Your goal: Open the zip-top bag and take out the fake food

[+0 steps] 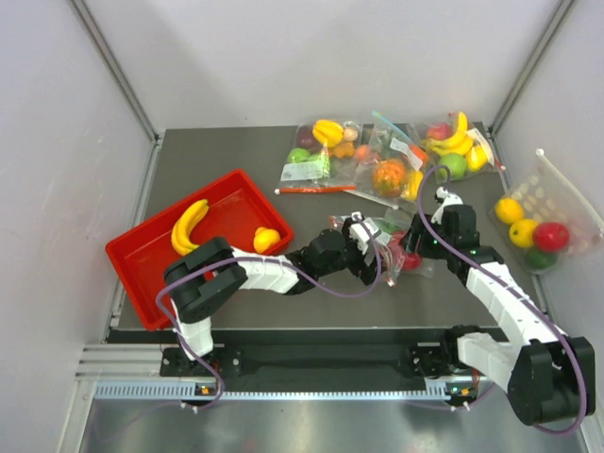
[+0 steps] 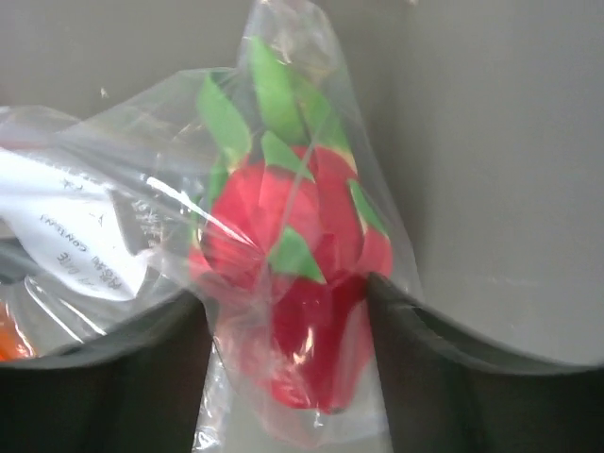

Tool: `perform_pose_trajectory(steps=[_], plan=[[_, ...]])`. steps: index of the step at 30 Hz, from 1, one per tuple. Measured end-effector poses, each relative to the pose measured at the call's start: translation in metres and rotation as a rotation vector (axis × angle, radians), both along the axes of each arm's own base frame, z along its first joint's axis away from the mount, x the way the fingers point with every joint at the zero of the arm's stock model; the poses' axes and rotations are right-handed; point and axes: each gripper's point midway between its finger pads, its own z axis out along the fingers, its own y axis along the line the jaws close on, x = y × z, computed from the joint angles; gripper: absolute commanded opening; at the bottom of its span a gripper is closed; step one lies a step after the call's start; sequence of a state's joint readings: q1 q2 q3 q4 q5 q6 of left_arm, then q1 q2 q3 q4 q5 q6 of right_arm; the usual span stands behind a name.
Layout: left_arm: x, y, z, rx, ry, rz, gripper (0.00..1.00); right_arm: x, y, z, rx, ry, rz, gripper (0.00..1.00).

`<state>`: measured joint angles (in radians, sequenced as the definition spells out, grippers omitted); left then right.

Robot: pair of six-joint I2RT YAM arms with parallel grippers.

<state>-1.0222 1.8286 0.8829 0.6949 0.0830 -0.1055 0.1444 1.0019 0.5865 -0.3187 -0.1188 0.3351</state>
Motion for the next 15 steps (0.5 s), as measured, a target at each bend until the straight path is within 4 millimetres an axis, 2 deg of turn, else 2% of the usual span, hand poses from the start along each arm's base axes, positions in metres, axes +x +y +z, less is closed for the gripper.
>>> perform_pose_trajectory(steps=[2, 3, 7, 8, 15], plan=[[0.001, 0.000, 0.001, -0.004, 0.000, -0.004, 0.98, 0.005, 0.006, 0.002, 0.030, -0.020, 0.026, 0.40], [0.002, 0.000, 0.001, -0.007, -0.001, -0.005, 0.98, 0.007, 0.008, 0.004, 0.042, -0.029, 0.033, 0.28], [0.006, 0.002, 0.004, -0.019, -0.001, 0.000, 0.99, 0.012, 0.016, 0.008, 0.076, -0.064, 0.065, 0.03], [0.006, 0.002, 0.005, -0.025, 0.000, 0.000, 0.99, 0.012, 0.017, 0.007, 0.080, -0.061, 0.071, 0.00], [0.015, 0.008, 0.009, -0.076, 0.027, 0.015, 0.99, 0.013, 0.020, 0.004, 0.088, -0.080, 0.087, 0.00]])
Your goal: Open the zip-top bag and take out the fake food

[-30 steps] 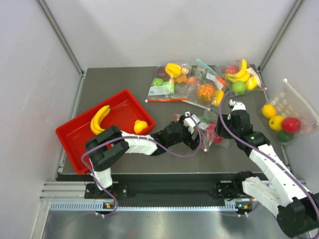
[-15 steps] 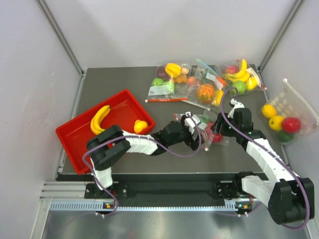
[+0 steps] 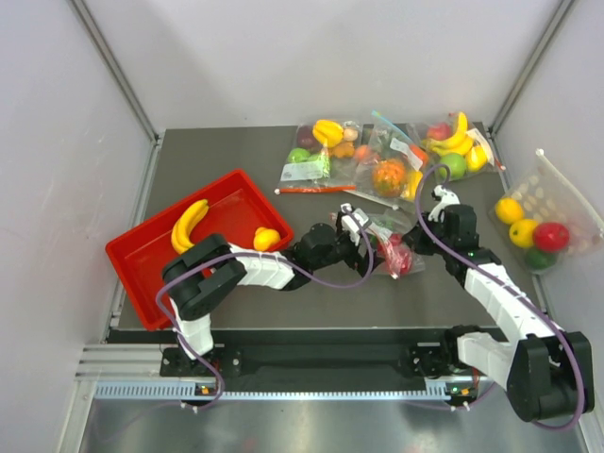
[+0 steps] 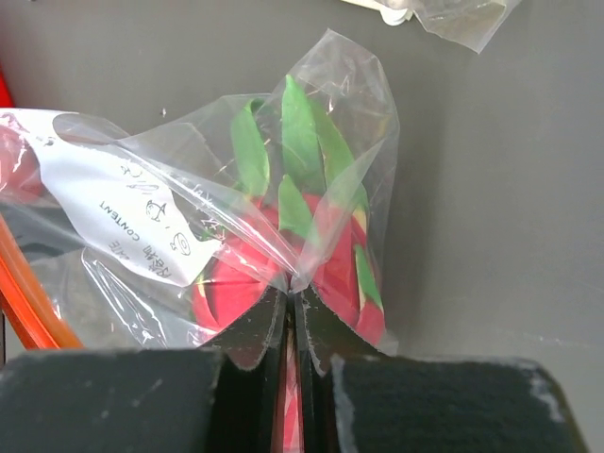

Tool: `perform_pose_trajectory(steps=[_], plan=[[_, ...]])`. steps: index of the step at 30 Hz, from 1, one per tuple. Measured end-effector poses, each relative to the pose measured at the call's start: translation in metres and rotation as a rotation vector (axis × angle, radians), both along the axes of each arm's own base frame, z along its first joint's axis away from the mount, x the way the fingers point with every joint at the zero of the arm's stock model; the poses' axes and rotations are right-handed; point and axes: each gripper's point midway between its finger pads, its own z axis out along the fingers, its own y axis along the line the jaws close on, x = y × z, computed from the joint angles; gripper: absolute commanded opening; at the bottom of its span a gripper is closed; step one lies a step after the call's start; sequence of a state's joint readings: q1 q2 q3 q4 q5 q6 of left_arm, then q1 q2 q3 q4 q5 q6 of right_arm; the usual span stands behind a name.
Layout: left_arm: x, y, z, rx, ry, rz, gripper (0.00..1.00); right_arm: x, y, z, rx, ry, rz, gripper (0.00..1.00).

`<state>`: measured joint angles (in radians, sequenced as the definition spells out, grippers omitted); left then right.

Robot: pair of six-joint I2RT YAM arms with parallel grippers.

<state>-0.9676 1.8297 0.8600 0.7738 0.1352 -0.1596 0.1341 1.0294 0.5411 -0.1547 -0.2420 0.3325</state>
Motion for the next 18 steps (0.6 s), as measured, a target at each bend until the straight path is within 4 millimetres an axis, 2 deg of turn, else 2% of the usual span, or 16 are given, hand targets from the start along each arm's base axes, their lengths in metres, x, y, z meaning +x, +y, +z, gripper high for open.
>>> perform_pose_trajectory(steps=[8, 12, 18], plan=[[0.021, -0.001, 0.000, -0.034, 0.041, 0.107, 0.99, -0.003, -0.001, 0.001, -0.003, -0.001, -0.004, 0.00], [0.036, -0.007, 0.009, -0.062, 0.047, 0.165, 0.99, -0.005, -0.002, 0.000, -0.006, 0.005, -0.006, 0.00], [0.046, -0.015, 0.011, -0.078, 0.082, 0.194, 0.99, -0.005, -0.002, 0.000, -0.011, 0.005, -0.002, 0.00]])
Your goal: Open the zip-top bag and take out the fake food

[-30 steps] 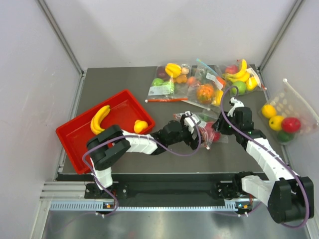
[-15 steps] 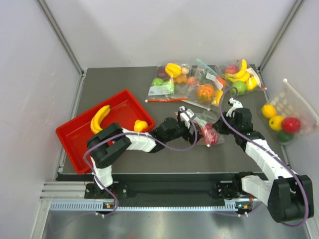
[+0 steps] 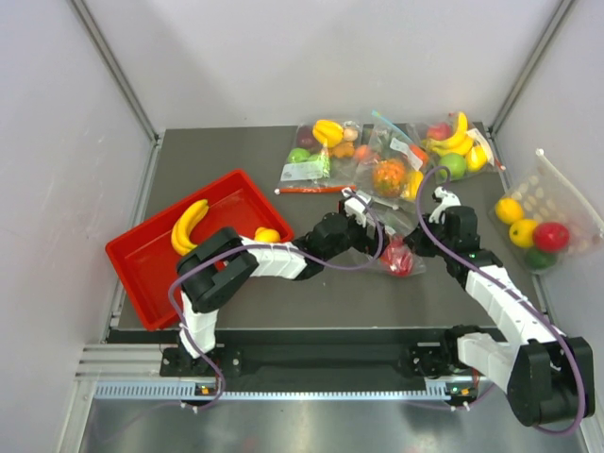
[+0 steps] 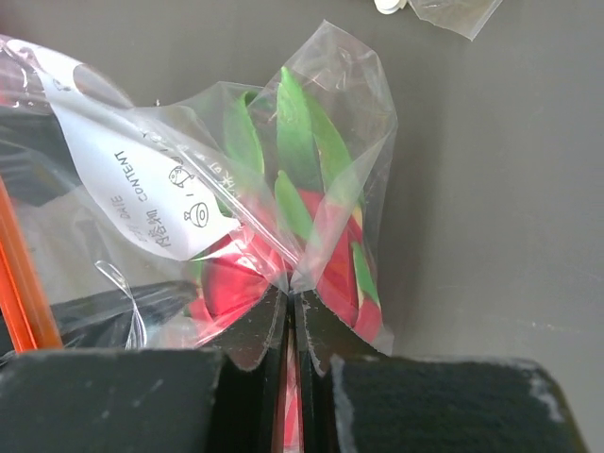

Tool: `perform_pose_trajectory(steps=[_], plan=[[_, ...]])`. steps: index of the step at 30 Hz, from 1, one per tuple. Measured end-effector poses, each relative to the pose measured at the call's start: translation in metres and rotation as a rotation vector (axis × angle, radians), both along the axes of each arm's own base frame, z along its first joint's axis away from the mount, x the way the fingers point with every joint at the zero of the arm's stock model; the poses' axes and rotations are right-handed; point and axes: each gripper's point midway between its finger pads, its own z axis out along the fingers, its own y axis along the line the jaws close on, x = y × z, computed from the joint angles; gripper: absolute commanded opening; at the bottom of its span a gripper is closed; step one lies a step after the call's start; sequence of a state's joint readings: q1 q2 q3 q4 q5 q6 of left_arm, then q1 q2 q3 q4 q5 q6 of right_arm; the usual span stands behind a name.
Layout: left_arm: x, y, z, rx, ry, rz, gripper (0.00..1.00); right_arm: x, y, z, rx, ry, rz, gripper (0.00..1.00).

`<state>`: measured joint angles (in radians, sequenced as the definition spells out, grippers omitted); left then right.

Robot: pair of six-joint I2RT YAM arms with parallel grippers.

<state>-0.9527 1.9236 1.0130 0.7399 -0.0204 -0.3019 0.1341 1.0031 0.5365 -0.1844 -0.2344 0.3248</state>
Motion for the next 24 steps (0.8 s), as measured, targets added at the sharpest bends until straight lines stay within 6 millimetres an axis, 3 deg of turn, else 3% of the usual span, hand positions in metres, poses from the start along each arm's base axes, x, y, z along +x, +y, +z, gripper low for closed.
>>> perform_pose_trajectory(steps=[9, 16, 24], plan=[[-0.006, -0.011, -0.023, 0.015, 0.179, -0.011, 0.96, -0.001, 0.000, -0.001, -0.002, 0.002, 0.001, 0.00], [-0.011, -0.013, -0.027, -0.004, 0.294, 0.005, 0.92, -0.001, 0.000, 0.000, -0.003, 0.002, 0.001, 0.00], [-0.026, 0.003, -0.023, -0.014, 0.323, 0.038, 0.90, -0.005, 0.003, -0.001, 0.010, 0.013, 0.020, 0.00]])
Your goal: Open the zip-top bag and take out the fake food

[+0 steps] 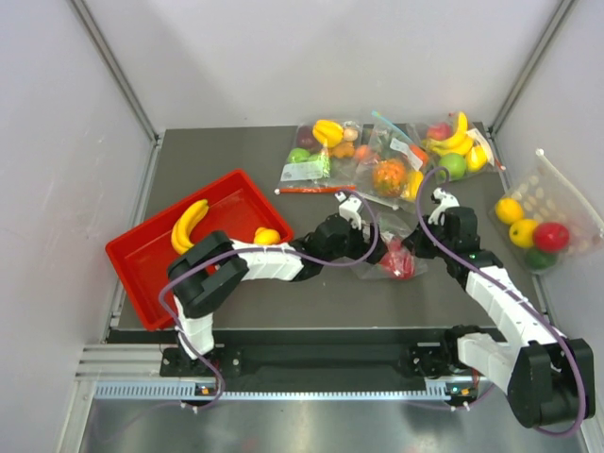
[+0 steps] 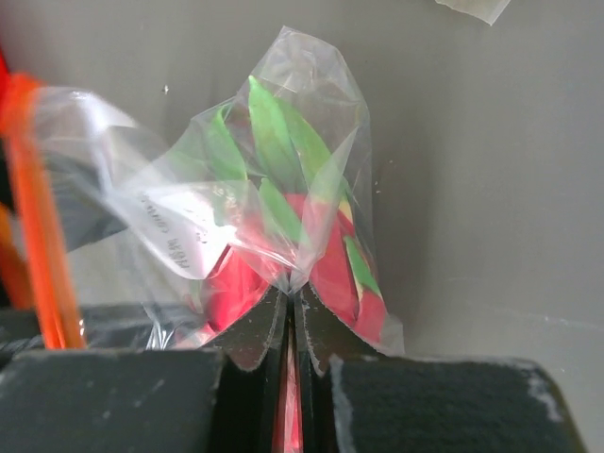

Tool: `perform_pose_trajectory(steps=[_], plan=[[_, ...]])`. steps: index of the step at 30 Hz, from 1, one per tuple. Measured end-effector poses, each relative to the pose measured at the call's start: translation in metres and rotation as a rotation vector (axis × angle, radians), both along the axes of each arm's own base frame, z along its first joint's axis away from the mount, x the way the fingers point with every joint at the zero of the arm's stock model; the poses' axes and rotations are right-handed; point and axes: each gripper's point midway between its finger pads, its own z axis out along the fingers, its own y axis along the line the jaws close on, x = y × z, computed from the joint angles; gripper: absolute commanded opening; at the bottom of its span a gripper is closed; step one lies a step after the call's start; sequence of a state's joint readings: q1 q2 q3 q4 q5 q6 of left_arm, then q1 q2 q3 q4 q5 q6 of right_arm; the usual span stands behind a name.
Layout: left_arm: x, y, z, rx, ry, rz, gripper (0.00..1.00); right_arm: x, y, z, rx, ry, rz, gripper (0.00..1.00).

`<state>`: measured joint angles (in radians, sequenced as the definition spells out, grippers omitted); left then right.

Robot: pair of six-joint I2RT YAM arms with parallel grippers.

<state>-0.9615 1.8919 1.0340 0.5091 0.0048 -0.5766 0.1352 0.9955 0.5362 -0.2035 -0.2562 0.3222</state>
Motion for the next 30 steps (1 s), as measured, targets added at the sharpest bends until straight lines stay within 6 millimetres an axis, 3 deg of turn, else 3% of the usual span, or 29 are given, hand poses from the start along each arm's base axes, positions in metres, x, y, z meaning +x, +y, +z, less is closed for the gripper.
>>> perform_pose_trajectory(steps=[4, 11, 17, 26, 30], plan=[[-0.016, 0.010, 0.004, 0.025, -0.011, 0.016, 0.89, 0.000, 0.000, 0.000, -0.001, 0.000, 0.000, 0.00], [-0.034, 0.004, 0.005, 0.044, -0.021, 0.005, 0.88, 0.000, 0.000, 0.000, -0.001, 0.000, 0.000, 0.00], [-0.025, 0.001, -0.008, 0.052, -0.002, 0.020, 0.84, -0.003, -0.001, 0.000, -0.003, -0.008, -0.002, 0.00], [-0.010, -0.012, -0.002, -0.018, 0.034, 0.024, 0.77, -0.001, -0.005, 0.000, -0.018, -0.016, -0.014, 0.00], [-0.003, -0.009, -0.002, -0.053, 0.053, 0.047, 0.75, -0.001, -0.004, 0.001, -0.017, -0.017, -0.014, 0.00]])
